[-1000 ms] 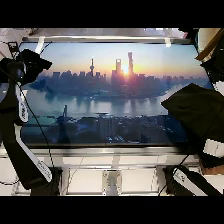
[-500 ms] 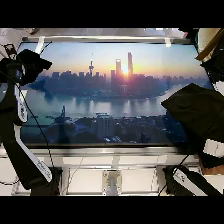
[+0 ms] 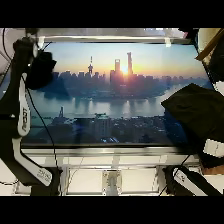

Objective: Fold the clothes and pants, and hang the long-sleeved shirts on hangers.

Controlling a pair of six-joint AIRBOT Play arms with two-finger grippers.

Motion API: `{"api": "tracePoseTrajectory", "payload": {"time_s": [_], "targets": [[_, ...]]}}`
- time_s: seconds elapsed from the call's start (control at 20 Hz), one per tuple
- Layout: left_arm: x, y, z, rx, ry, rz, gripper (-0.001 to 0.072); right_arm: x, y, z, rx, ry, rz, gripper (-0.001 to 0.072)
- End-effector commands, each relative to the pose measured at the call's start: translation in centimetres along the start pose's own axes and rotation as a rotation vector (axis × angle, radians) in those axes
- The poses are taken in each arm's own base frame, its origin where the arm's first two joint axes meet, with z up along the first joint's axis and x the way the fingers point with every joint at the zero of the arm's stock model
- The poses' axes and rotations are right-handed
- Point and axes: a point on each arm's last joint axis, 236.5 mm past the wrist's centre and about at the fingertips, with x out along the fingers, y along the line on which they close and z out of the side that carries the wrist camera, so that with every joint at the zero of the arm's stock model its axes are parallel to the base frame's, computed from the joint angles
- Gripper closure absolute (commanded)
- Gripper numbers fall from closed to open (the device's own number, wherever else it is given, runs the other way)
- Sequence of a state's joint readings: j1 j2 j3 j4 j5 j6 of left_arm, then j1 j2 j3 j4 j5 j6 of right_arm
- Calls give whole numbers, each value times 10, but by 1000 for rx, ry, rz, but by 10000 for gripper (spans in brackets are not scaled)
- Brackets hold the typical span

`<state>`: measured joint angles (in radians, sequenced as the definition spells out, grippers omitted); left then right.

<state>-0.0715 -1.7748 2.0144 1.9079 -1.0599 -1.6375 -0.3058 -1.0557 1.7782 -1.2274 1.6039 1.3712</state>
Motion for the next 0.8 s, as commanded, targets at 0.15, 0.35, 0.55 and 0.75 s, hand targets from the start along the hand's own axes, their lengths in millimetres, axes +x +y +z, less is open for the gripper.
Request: {"api": "tracePoseTrajectory", "payload": {"time_s": [0.15,0.35,0.55,0.75], "targets": [[-207,-252,-37,259,36,-555,689,-8,-62,-11,-165,69,-261,705],[-261,-358,-108,421,105,-687,689,1,-48,5,-152,4,-193,705],[-276,-383,-139,531,106,-651,79,27,-13,12,-134,3,-4,684],[-277,-234,-70,408,-12,-227,80,50,-18,9,-116,48,21,661]]}}
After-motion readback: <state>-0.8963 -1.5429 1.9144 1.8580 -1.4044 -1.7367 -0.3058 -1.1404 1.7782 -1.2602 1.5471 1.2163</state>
